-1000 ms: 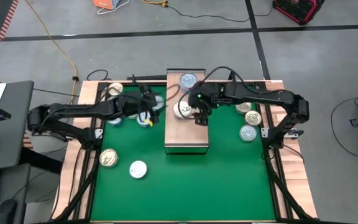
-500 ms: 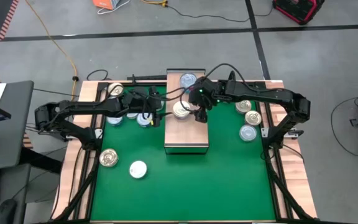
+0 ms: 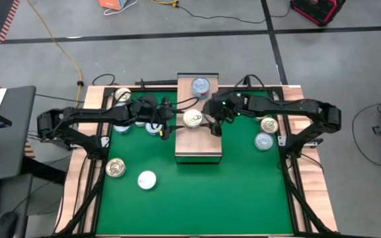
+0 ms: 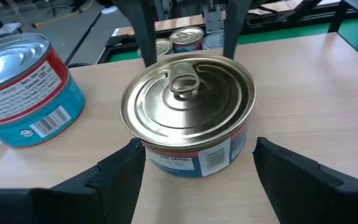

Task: Stack canned seafood by type on shelf
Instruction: Put the blue tuna can on the shelf

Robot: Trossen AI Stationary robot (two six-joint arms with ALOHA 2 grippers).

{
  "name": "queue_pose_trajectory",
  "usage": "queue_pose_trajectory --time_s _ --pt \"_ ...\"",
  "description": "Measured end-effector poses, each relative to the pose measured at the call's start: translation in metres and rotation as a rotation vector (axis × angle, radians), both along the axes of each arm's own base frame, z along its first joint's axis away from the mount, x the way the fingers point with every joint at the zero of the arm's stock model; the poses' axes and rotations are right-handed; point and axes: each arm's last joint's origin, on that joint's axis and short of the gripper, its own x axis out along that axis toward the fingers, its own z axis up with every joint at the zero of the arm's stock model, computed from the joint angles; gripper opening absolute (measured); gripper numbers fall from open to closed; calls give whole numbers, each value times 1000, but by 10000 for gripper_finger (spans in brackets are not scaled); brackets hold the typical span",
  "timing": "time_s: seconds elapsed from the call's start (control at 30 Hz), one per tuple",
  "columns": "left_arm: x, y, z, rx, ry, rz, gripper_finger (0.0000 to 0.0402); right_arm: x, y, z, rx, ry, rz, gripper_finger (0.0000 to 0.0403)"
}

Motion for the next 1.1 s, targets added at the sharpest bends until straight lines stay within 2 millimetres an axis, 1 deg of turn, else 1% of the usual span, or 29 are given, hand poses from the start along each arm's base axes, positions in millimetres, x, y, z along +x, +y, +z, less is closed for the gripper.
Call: queue_pose_trajectory --time_s 0.17,0.3,0.47,0.53,0.67,0.77,0.9,0.97,1.1 --pt "0 0 0 -3 -4 2 288 -16 5 -12 19 -53 -25 315" --pt "0 -1 1 -13 -9 7 288 -29 8 -28 8 -97 -58 315" --pt "2 -1 3 -18 -36 9 288 -42 12 -33 -6 -234 -69 315" --pt "7 -1 1 -16 -51 9 288 -45 13 -36 -6 -240 -71 315" --pt "19 -3 -8 -13 -73 7 288 -50 14 -33 -23 -303 -70 315" --pt "28 -2 -16 6 -42 45 288 -54 16 -38 -26 -317 -70 315" --pt "39 -1 -12 9 -58 45 288 -59 17 -48 -23 -330 -75 315" --pt "46 -1 -11 6 -56 41 288 -63 18 -58 -14 -309 -89 315" --pt "54 -5 -11 4 -54 23 288 -68 18 -61 -24 -356 -113 315"
